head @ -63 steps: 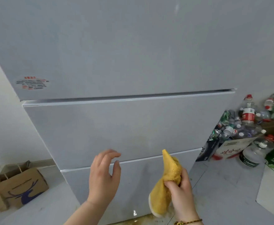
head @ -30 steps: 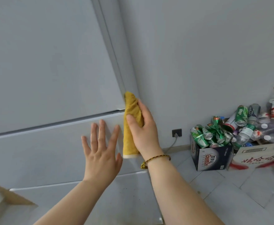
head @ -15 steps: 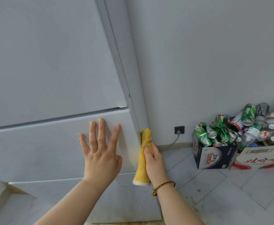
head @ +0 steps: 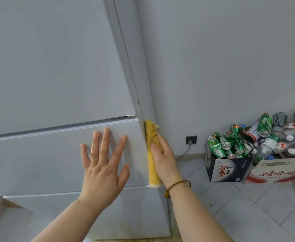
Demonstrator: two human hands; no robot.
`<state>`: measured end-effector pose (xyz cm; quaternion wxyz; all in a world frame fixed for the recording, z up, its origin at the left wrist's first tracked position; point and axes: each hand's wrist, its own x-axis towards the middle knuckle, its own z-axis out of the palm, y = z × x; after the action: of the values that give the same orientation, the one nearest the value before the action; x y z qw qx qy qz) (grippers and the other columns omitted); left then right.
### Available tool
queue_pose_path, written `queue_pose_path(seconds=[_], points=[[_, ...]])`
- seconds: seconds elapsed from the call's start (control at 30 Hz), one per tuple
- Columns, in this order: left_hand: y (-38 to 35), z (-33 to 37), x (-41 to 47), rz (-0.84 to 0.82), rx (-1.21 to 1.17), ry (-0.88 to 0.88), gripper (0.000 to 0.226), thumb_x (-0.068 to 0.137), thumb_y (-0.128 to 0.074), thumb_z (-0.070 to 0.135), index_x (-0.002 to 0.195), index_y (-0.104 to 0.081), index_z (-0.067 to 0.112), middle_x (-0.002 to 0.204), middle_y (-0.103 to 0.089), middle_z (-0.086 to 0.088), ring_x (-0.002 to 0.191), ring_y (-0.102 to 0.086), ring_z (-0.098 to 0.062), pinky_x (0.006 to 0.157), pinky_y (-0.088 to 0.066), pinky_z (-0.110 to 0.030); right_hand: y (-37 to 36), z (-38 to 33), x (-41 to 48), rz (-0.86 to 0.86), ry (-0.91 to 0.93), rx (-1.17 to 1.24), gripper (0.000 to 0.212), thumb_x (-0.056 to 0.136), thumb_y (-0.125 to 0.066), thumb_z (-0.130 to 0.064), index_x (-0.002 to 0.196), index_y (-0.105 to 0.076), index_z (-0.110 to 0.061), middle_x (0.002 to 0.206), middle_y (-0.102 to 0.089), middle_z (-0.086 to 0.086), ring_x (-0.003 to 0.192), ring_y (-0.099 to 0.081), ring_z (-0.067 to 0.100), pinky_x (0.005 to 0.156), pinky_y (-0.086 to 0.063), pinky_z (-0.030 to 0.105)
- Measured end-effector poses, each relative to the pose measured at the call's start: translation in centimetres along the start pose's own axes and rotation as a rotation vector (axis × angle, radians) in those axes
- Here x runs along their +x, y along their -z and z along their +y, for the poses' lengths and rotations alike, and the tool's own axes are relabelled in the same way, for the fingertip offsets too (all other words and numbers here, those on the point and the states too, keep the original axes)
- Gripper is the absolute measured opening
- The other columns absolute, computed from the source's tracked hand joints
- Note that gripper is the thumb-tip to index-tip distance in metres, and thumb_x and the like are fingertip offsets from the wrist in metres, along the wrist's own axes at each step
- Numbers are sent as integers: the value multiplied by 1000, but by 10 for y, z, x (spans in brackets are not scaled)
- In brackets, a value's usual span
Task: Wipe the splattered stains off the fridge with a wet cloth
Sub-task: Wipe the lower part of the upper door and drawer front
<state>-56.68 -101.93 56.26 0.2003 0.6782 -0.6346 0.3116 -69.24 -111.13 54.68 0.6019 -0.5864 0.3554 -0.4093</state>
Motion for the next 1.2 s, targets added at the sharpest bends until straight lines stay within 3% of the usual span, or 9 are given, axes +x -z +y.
queue_pose_path(seconds=[0.13,0.33,0.5,0.6,0.77,0.83,0.93,1.1,1.2], points=[[0,-2,-1,-18,14,-6,77,79,-36,36,145,4,34,148,1,-7,141,18,-13,107,-2,-49,6,47,-18,-8,-214,-47,43,96,-40,-13,139,-37,-19,136,-46,-1,120,-44,12,100,-31,20],[0,-2,-2,-24,8,-14,80,77,-36,36,145,4,33,152,22,7,140,19,-14,108,0,-48,5,57,-17,6,-358,-136,43,97,-36,-15,141,-33,-14,141,-42,4,128,-40,20,101,-31,25],[1,-1,-1,7,-4,3,81,75,-37,34,145,5,33,150,2,-6,141,18,-13,105,-5,-51,-1,39,-14,22,-482,-129,36,98,-33,-25,129,-48,-12,122,-54,11,112,-49,26,84,-34,24],[2,-3,-2,5,-6,-4,81,74,-35,29,145,4,31,154,13,-1,141,17,-14,107,-2,-48,-2,23,-13,57,-418,-117,31,95,-37,-16,119,-54,-6,103,-56,9,95,-51,22,79,-37,24],[1,-3,-3,14,-3,2,86,67,-29,19,146,4,29,153,21,3,141,17,-18,107,1,-47,-4,-36,-9,78,-180,-84,31,92,-39,-5,116,-57,-10,99,-60,7,92,-55,20,85,-46,31],[3,-3,-1,-3,-26,10,86,66,-29,19,146,3,29,153,20,2,141,17,-17,107,1,-47,-6,-65,-9,82,-62,-72,29,91,-40,-3,112,-58,-11,91,-62,7,84,-55,19,75,-46,28],[8,-1,2,-53,-85,42,84,66,-28,18,145,-5,32,153,2,-5,141,17,-15,107,1,-45,-6,-101,-9,74,77,-64,28,91,-41,-3,105,-58,-21,76,-57,-6,71,-52,12,60,-44,17],[23,-3,6,-137,-214,76,65,69,-31,19,134,-33,20,142,-24,-5,141,12,-9,106,-5,-43,2,-123,-21,49,157,70,24,93,-41,-3,101,-59,-16,80,-59,-1,63,-54,4,54,-45,12],[36,-6,5,-119,-492,103,60,77,-34,27,136,-32,28,147,-26,6,137,4,9,110,-5,-18,6,-118,-31,76,101,259,30,94,-35,-5,96,-60,-21,84,-63,-3,68,-61,1,59,-51,15]])
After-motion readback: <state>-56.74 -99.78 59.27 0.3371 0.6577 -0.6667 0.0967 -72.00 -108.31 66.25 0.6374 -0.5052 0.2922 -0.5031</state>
